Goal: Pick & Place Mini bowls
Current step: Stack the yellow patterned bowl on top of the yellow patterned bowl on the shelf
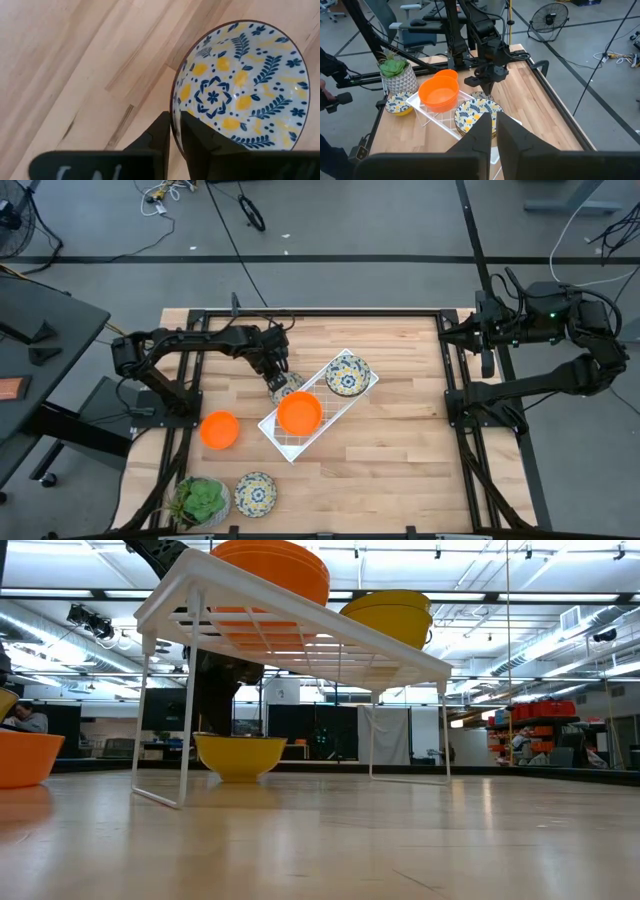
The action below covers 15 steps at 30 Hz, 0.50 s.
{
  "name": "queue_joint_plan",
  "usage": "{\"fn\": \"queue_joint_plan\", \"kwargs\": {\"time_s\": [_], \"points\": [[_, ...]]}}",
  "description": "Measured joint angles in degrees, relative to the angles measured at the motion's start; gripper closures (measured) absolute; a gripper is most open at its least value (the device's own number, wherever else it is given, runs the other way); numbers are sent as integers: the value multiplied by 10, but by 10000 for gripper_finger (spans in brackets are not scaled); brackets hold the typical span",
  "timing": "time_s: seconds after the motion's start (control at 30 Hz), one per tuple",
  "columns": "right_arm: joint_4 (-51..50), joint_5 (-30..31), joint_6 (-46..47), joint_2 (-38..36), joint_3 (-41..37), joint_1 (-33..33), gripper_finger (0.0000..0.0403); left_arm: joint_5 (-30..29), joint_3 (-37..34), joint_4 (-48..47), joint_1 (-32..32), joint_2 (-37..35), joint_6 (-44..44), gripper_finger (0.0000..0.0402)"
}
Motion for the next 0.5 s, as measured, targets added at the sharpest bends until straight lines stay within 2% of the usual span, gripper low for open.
{"fn": "queue_joint_plan", "kwargs": {"time_s": [0.3,0.5], "points": [[0,0,0,0,0,0,371,-2,0,0,-2,0,-3,286],[0,0,0,0,0,0,371,-30,0,0,-13,0,-5,239]]}}
